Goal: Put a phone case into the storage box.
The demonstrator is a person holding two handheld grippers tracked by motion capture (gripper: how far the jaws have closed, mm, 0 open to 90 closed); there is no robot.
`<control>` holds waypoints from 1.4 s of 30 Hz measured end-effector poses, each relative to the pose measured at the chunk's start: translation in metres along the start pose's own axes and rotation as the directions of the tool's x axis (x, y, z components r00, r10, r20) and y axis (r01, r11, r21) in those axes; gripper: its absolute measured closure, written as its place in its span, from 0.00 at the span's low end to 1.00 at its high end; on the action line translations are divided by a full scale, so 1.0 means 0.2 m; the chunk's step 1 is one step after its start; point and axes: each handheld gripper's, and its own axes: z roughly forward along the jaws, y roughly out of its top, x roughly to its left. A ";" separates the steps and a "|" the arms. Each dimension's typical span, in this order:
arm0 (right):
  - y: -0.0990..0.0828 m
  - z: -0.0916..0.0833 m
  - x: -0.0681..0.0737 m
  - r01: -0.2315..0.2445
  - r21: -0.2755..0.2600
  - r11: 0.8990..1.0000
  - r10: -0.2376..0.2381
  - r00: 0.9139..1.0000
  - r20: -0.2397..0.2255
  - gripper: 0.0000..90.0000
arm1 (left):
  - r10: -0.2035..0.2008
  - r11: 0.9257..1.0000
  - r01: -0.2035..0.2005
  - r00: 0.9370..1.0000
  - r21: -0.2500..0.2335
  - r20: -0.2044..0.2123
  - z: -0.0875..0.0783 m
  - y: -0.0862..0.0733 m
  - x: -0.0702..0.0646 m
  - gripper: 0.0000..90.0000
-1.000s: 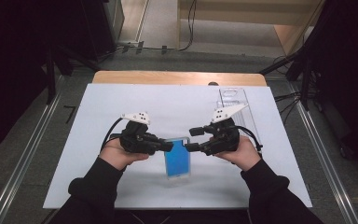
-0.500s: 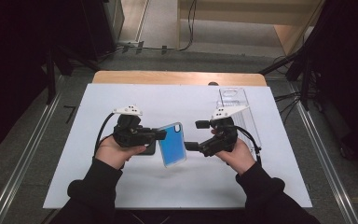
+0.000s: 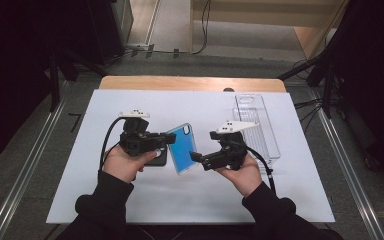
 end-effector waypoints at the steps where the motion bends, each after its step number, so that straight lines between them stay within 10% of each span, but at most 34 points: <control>1: 0.00 0.01 0.01 -0.005 -0.001 1.000 0.005 1.000 0.008 0.00 | 0.001 1.000 -0.001 1.000 0.002 -0.010 0.00 0.00 0.00 0.90; 11: -0.03 0.07 0.08 -0.021 -0.001 1.000 0.021 0.997 0.069 0.00 | 0.001 1.000 -0.001 0.998 0.004 -0.055 0.02 0.00 -0.03 0.90; 42: -0.03 0.19 0.11 -0.057 -0.004 0.998 0.057 0.988 0.140 0.02 | 0.032 0.999 -0.031 0.999 0.011 -0.016 0.10 -0.04 -0.14 0.89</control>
